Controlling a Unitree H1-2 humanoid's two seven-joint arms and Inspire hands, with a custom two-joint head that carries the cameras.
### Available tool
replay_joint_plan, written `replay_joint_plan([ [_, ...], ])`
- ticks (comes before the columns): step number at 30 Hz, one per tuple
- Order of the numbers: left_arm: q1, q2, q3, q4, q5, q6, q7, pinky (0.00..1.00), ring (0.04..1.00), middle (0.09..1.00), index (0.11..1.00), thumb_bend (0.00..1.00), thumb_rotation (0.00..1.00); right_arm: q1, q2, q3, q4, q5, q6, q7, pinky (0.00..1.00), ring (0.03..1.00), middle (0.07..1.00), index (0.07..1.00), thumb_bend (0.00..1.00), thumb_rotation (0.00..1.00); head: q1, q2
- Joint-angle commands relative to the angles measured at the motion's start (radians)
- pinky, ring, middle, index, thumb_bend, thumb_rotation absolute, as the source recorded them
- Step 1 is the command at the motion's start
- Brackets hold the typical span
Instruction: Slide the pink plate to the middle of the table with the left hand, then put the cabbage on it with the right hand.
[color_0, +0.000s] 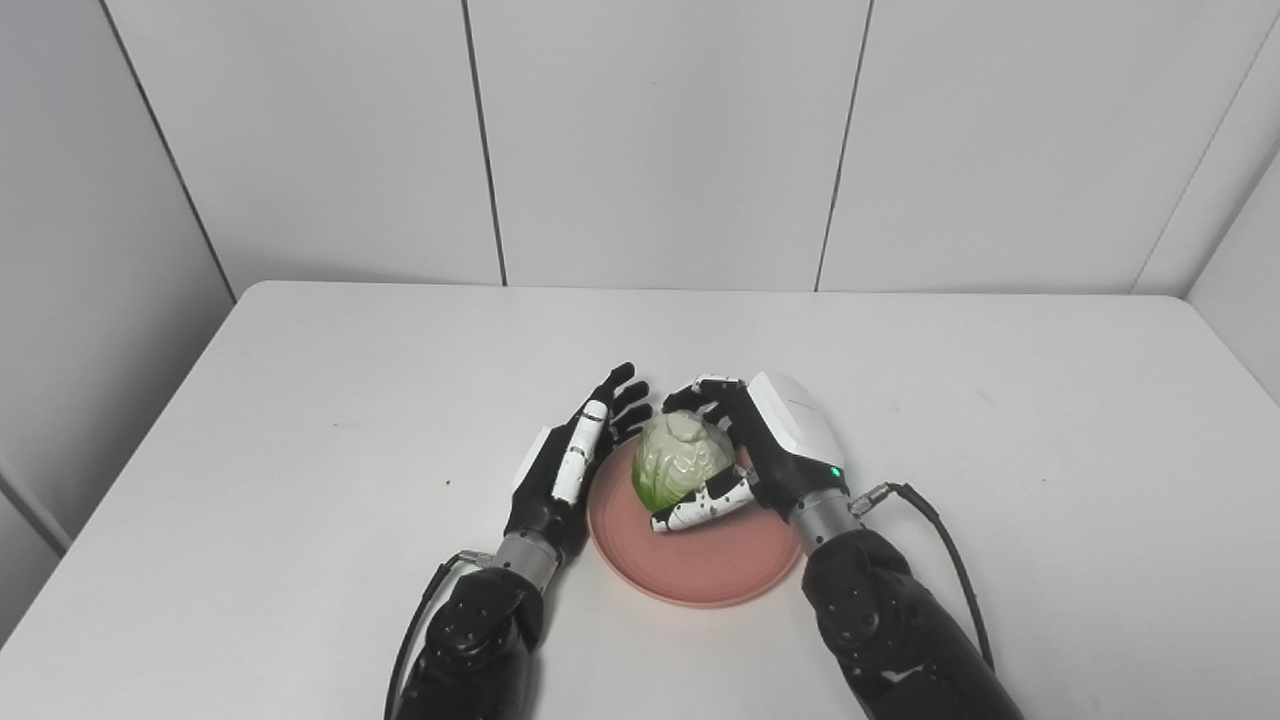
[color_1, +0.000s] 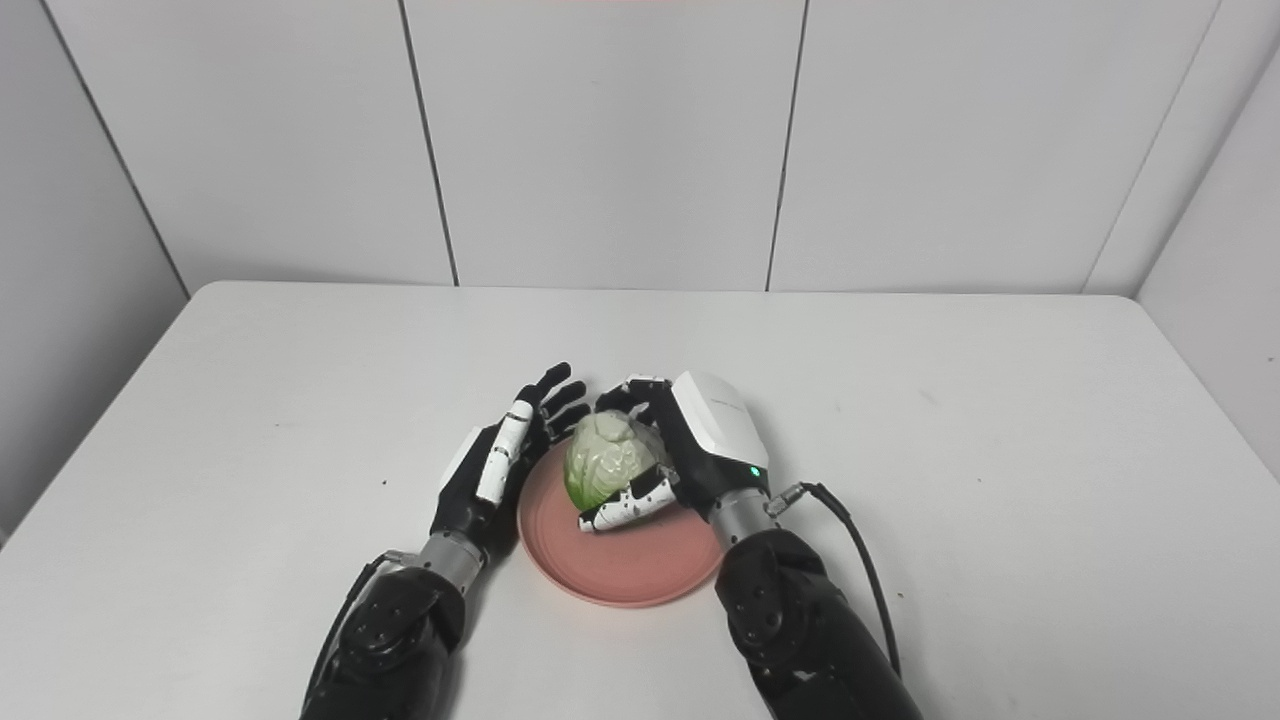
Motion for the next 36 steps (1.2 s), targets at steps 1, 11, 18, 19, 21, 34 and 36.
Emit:
replay_joint_plan([
  [1, 0.026, 0.002, -0.004, 0.028, 0.007, 0.054, 0.001, 0.89, 0.898, 0.914, 0.896, 0.44, 1.00, -0.036, 0.008, -0.001, -0.024, -0.006, -0.047, -0.001, 0.30, 0.366, 0.482, 0.551, 0.51, 0.00, 0.002, 0.002],
  [11, 0.023, 0.002, 0.001, 0.034, -0.001, 0.051, -0.004, 0.90, 0.899, 0.911, 0.896, 0.46, 1.00, -0.010, 0.005, 0.006, -0.034, -0.010, -0.032, 0.022, 0.31, 0.371, 0.484, 0.545, 0.51, 0.00, 0.001, 0.012],
  [18, 0.023, 0.001, -0.001, 0.026, 0.003, 0.058, -0.001, 0.90, 0.900, 0.917, 0.903, 0.47, 1.00, -0.006, -0.002, 0.016, -0.027, -0.014, -0.028, 0.035, 0.34, 0.388, 0.495, 0.533, 0.51, 0.00, 0.001, 0.015],
  [19, 0.023, 0.001, -0.001, 0.026, 0.003, 0.059, -0.001, 0.90, 0.902, 0.919, 0.905, 0.47, 1.00, -0.006, -0.003, 0.017, -0.027, -0.015, -0.027, 0.037, 0.35, 0.390, 0.495, 0.532, 0.51, 0.00, 0.001, 0.015],
  [21, 0.023, 0.001, -0.001, 0.025, 0.003, 0.060, -0.002, 0.90, 0.906, 0.922, 0.908, 0.46, 1.00, -0.007, -0.005, 0.019, -0.031, -0.015, -0.019, 0.045, 0.36, 0.394, 0.498, 0.530, 0.52, 0.00, -0.002, 0.015],
  [34, 0.020, -0.002, 0.012, 0.025, -0.010, 0.076, -0.001, 0.90, 0.933, 0.947, 0.916, 0.44, 1.00, -0.009, -0.021, 0.035, -0.105, -0.062, 0.042, 0.139, 0.62, 0.746, 0.809, 0.826, 0.80, 0.23, -0.004, 0.016],
  [36, 0.020, -0.002, 0.011, 0.023, -0.010, 0.078, -0.002, 0.90, 0.938, 0.950, 0.918, 0.43, 1.00, -0.008, -0.024, 0.031, -0.122, -0.066, 0.050, 0.164, 0.64, 0.796, 0.868, 0.885, 0.83, 0.28, -0.005, 0.017],
])
